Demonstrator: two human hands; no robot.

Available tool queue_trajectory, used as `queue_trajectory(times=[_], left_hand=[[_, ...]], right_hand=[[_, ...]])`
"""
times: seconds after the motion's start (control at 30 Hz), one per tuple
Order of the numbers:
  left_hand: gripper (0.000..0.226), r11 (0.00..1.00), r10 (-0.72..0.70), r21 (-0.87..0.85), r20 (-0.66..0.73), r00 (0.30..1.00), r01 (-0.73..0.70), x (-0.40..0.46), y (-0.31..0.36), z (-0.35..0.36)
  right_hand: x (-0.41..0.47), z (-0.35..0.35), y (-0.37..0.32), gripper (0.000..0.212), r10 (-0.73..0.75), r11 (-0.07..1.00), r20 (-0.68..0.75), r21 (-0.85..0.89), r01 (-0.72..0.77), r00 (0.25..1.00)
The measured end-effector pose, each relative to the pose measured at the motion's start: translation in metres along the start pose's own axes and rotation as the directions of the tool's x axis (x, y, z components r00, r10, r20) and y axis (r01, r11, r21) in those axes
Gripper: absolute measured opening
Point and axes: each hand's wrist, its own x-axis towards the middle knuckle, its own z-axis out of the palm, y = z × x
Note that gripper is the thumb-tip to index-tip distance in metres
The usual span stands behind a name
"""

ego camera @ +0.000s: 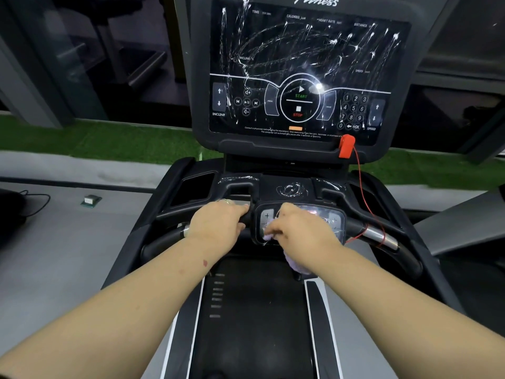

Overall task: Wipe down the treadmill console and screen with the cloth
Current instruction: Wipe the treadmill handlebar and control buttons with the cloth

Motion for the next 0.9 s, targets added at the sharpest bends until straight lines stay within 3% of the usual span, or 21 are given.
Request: queue_trajectory(times=[0.17,0.33,0.47,0.6,0.67,0.77,0.83,0.9], left_hand=[[0.040,1.000,-0.009,0.004,0.008,1.000,0.009,0.001,0.001,0.000],[0.041,1.000,0.018,0.011,-0.026,0.999,-0.018,-0.001,0.003,0.000],[0.046,1.000,0.025,0.005,-0.035,0.999,-0.025,-0.003,0.003,0.001],[0.038,1.000,0.022,0.011,-0.030,0.999,-0.021,-0.001,0.003,0.001],[0.038,1.000,0.025,0.011,-0.015,1.000,-0.025,-0.002,0.003,-0.001],[0.038,1.000,0.030,0.004,-0.015,0.999,-0.030,-0.002,0.003,-0.001],[0.038,1.000,0.026,0.007,-0.011,1.000,-0.026,-0.002,0.003,-0.002],[0.037,1.000,0.023,0.003,-0.007,1.000,-0.023,-0.002,0.004,-0.002]], right_hand=[[-0.002,-0.010,0.016,0.033,0.165,0.982,-0.188,0.127,-0.143,0.968],[-0.007,0.007,0.004,0.030,0.138,0.978,-0.150,0.175,-0.111,0.979],[-0.012,0.002,0.027,0.029,0.347,0.916,-0.288,0.309,-0.256,0.892],[-0.008,0.018,0.007,0.027,0.233,0.954,-0.191,0.234,-0.186,0.954],[-0.004,0.013,0.001,0.026,0.227,0.941,-0.183,0.293,-0.167,0.957],[-0.005,-0.002,0.019,0.026,0.413,0.832,-0.298,0.508,-0.223,0.860],[-0.008,-0.001,0.023,0.028,0.420,0.856,-0.312,0.448,-0.258,0.852],[-0.007,0.008,0.015,0.028,0.334,0.906,-0.228,0.345,-0.245,0.914]])
